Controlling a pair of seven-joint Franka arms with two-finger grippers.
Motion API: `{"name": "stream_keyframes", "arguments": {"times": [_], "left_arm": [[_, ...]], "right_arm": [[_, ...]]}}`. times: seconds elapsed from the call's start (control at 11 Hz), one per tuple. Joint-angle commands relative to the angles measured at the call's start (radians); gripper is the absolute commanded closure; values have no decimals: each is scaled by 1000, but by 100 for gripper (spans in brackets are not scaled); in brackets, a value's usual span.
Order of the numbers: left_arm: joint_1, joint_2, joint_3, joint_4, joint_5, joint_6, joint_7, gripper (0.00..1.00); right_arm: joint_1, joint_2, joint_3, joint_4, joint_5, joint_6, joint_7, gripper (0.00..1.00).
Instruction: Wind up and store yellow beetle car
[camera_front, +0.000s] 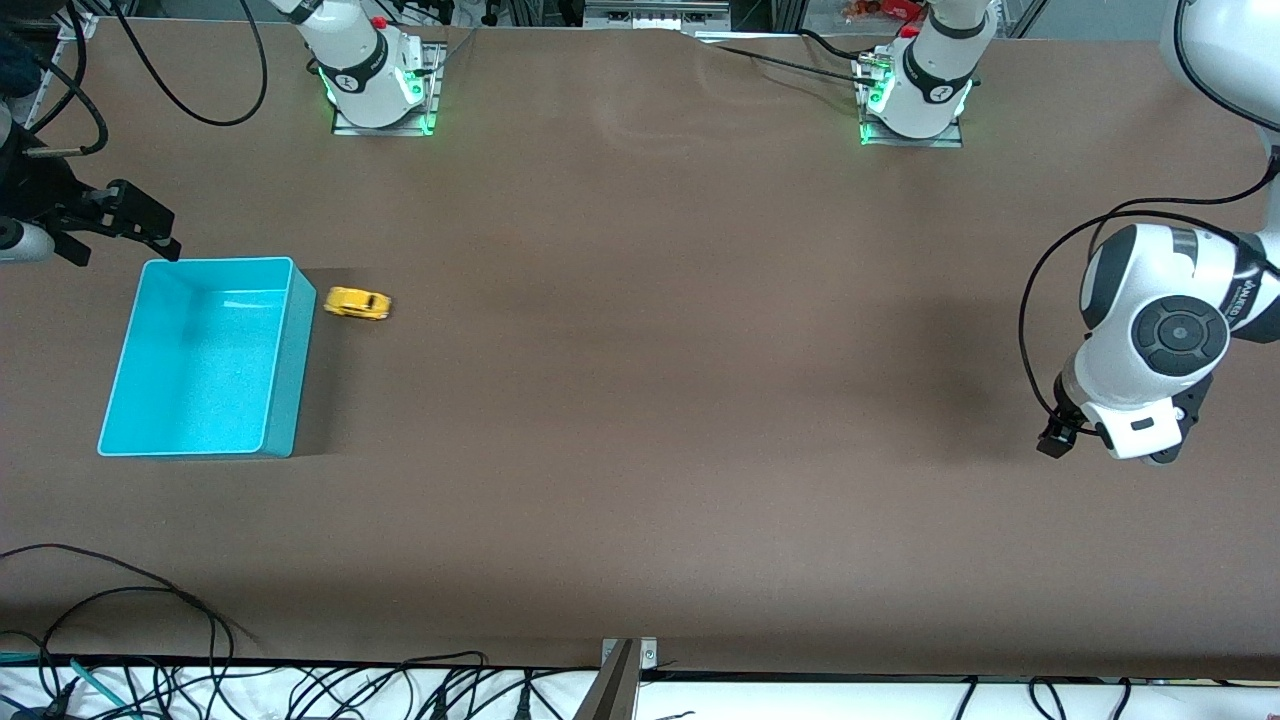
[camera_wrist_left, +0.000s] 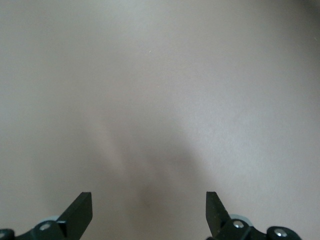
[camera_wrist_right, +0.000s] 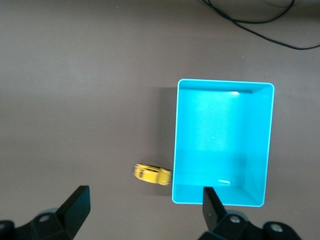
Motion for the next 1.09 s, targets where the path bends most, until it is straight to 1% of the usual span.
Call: {"name": "stream_keyframes", "arguments": {"times": [0.0,0.18,0.27,0.45,0.73,0.82,0.91,1.0], "left_arm": [[-1,-1,-22,99,-66,-129,260,0],[5,-1,-50,142,-82,-184,373,0],[9,-1,-59,165,-114,-199,436,0],[10,-25,-57,176,-223,-201,600,0],[11,-69,-56,176,-349,-201,833,0],[19,-80,-56,178,-375,-201,933,0],[19,-86,-57,179,-377,-201,1013,0],[19,-105,-56,178,-377,-201,1043,0]], "right_arm": [[-5,2,2,22,-11,-25,-12,0],[-5,2,2,22,-11,-27,-13,0],[-5,2,2,22,-11,-28,-13,0],[-5,2,2,22,-11,-28,-12,0],[-4,2,4,19,-12,-30,-13,0],[-2,3,4,17,-12,-30,-13,0],[-1,6,5,11,-14,-31,-15,0],[-1,8,7,7,-17,-54,-38,0]]}}
